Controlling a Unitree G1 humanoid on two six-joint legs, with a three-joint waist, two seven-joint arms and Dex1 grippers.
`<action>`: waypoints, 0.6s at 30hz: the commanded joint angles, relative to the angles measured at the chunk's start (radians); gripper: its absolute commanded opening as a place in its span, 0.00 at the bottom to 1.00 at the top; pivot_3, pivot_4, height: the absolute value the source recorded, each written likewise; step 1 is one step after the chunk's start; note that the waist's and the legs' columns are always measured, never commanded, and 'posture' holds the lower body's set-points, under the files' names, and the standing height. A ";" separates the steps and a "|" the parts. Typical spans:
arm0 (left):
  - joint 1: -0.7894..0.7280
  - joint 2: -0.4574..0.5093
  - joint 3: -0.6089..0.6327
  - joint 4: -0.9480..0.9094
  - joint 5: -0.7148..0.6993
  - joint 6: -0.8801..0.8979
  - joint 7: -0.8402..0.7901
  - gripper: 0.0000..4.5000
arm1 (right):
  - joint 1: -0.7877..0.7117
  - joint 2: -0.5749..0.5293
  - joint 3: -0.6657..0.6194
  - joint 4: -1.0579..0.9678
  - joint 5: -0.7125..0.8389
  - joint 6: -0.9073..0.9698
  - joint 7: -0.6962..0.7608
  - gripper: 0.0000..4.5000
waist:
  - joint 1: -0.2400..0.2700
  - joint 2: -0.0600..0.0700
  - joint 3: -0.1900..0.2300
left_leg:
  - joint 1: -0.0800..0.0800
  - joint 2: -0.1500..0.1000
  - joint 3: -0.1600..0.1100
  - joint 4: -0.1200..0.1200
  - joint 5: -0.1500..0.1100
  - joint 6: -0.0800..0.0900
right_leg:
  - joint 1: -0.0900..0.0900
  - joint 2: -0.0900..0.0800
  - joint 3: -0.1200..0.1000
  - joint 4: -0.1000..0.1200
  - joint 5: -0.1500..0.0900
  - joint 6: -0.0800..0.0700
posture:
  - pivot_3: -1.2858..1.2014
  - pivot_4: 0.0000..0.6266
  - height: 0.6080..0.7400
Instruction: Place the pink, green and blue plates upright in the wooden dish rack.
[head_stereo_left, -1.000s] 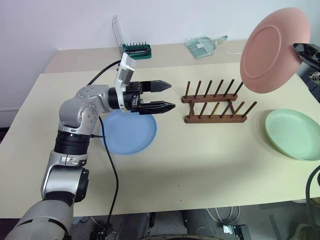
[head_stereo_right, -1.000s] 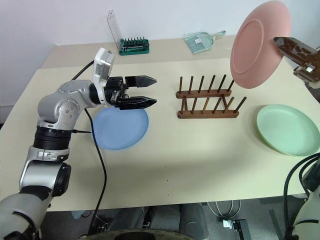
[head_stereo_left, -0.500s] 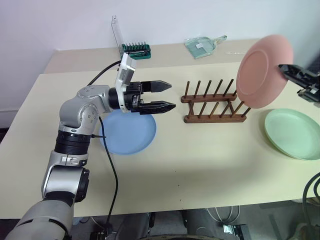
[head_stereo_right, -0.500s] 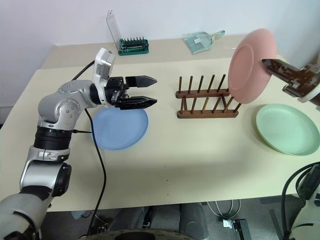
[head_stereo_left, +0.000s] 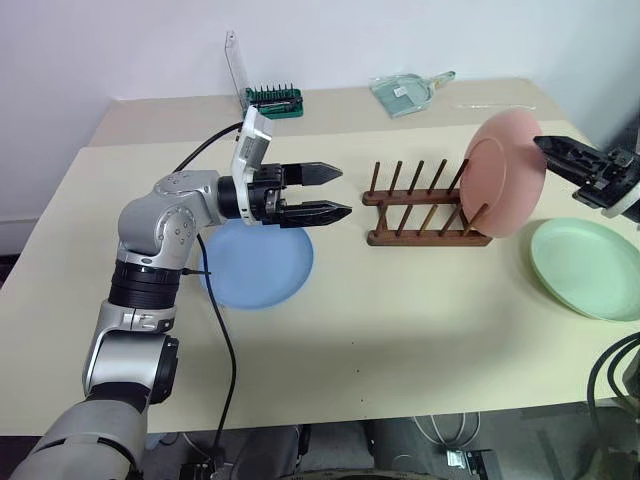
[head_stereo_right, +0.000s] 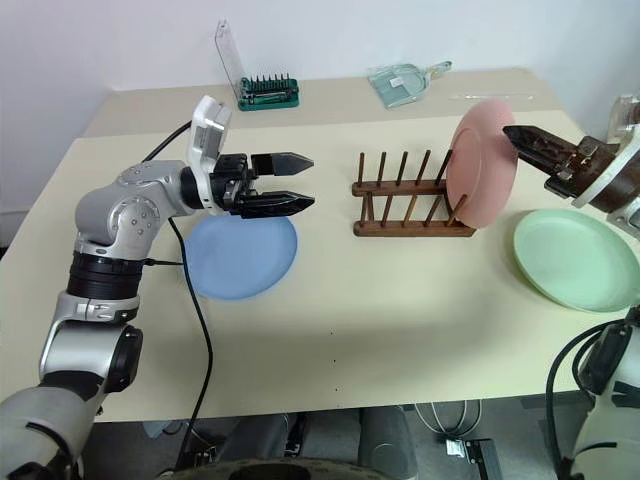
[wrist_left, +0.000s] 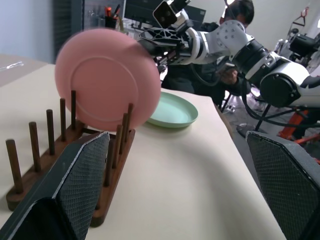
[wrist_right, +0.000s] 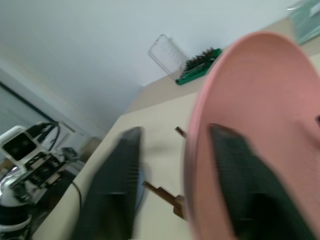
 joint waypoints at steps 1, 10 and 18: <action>-0.028 -0.004 0.023 -0.018 -0.017 -0.008 0.014 1.00 | -0.042 -0.015 -0.038 -0.014 0.004 -0.050 -0.019 0.96 | 0.000 0.000 0.000 | 0.000 0.000 0.000 0.000 0.000 0.000 | 0.000 0.000 0.000 0.000 0.000 0.000 | 0.52 0.24 1.00; -0.058 -0.055 0.063 0.042 0.026 -0.152 0.090 1.00 | 0.002 -0.053 -0.173 -0.139 -0.048 -0.268 -0.218 0.99 | 0.003 -0.001 0.000 | 0.000 0.000 0.000 0.000 0.000 0.000 | 0.000 0.000 0.000 0.000 0.000 0.000 | 0.52 0.24 1.00; -0.078 -0.087 0.058 0.093 0.026 -0.220 0.054 1.00 | 0.519 -0.105 -0.163 -0.540 -0.198 -0.366 -0.200 0.99 | -0.005 0.001 -0.001 | 0.000 0.000 0.000 0.001 0.000 0.000 | 0.000 0.000 0.000 0.000 0.000 0.000 | 0.52 0.24 1.00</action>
